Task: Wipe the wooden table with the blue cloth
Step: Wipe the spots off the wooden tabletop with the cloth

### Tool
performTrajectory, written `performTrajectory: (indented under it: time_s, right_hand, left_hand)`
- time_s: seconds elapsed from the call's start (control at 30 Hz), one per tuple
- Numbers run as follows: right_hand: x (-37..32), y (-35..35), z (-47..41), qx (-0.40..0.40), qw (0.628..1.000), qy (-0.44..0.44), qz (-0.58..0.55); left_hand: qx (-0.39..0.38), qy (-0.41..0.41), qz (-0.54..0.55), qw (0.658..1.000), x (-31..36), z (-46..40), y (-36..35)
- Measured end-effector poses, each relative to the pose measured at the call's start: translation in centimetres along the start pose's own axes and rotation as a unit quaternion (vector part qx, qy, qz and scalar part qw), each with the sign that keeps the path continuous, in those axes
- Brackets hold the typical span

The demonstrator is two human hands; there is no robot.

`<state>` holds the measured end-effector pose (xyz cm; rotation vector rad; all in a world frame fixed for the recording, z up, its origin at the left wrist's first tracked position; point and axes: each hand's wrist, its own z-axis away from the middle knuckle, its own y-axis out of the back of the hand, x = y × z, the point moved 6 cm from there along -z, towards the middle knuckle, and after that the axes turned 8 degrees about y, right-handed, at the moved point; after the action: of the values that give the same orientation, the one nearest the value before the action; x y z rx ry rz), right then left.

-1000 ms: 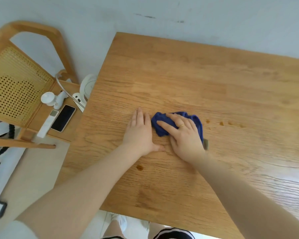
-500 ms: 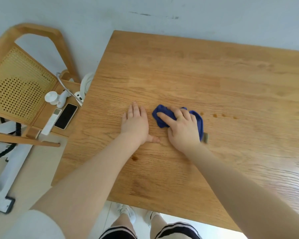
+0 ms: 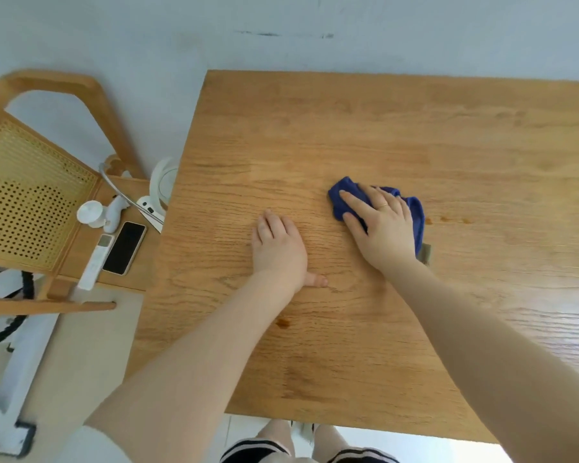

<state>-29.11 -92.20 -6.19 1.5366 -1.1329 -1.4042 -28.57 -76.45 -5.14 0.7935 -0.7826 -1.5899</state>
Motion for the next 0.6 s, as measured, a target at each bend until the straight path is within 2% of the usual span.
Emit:
performTrajectory:
  time_s: [0.13, 0.23, 0.43, 0.53, 0.6]
  right_hand:
    - [-1.9, 0.0, 4.5, 0.005, 0.998, 0.063, -0.017]
    - [-0.8, 0.0, 3.9, -0.009, 0.993, 0.116, 0.000]
    - [4.1, 0.8, -1.7, 0.033, 0.998, -0.037, 0.035]
    - [2.9, 0.5, -0.2, 0.041, 0.997, -0.062, 0.037]
    - [1.2, 0.5, 2.1, 0.038, 0.998, -0.041, 0.037]
  left_hand:
    - [-0.006, -0.008, 0.006, 1.000, 0.4, -0.3, 0.2]
    - [0.005, -0.017, 0.002, 1.000, 0.2, -0.4, 0.2]
    - [0.020, -0.035, 0.019, 0.999, -0.1, -0.3, -0.2]
    - [0.008, -0.037, 0.014, 0.999, -0.1, -0.1, -0.5]
    - [0.022, -0.062, -0.004, 0.998, 0.2, -0.1, -0.3]
